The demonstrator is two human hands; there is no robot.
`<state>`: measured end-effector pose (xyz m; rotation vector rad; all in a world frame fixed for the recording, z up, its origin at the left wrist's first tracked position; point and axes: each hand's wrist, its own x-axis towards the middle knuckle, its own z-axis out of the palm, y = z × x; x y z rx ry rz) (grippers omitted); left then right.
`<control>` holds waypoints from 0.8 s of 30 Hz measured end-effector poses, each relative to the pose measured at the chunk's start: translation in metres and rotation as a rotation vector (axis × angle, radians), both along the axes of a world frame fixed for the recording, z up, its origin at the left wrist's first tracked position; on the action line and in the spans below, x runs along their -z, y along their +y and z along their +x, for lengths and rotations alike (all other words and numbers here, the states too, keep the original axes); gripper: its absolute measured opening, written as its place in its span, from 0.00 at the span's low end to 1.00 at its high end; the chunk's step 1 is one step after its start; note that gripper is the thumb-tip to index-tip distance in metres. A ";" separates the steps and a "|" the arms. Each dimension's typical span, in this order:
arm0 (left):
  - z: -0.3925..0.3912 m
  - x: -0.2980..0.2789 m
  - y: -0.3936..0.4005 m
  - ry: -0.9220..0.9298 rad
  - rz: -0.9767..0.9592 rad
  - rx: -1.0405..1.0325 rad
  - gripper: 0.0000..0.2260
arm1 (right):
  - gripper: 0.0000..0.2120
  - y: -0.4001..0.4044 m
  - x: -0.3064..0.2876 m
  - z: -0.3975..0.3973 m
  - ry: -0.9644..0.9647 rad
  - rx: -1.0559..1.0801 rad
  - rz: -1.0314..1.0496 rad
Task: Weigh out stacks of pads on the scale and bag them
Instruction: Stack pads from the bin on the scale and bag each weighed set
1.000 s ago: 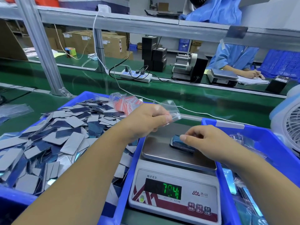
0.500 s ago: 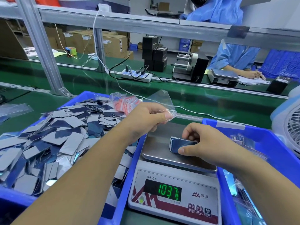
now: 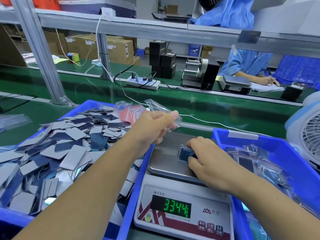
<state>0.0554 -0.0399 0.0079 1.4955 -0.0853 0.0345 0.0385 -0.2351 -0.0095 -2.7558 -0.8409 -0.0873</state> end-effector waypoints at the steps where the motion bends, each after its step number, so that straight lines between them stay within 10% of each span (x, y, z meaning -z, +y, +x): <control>1: -0.001 -0.001 -0.001 0.004 -0.016 0.026 0.14 | 0.04 -0.001 -0.001 0.000 0.017 -0.007 0.013; 9: -0.002 0.003 -0.009 -0.070 0.100 0.043 0.17 | 0.13 -0.001 -0.011 -0.002 0.437 -0.052 0.994; 24: -0.003 0.010 -0.009 -0.093 0.064 0.207 0.12 | 0.10 0.007 -0.006 -0.004 0.324 0.093 1.136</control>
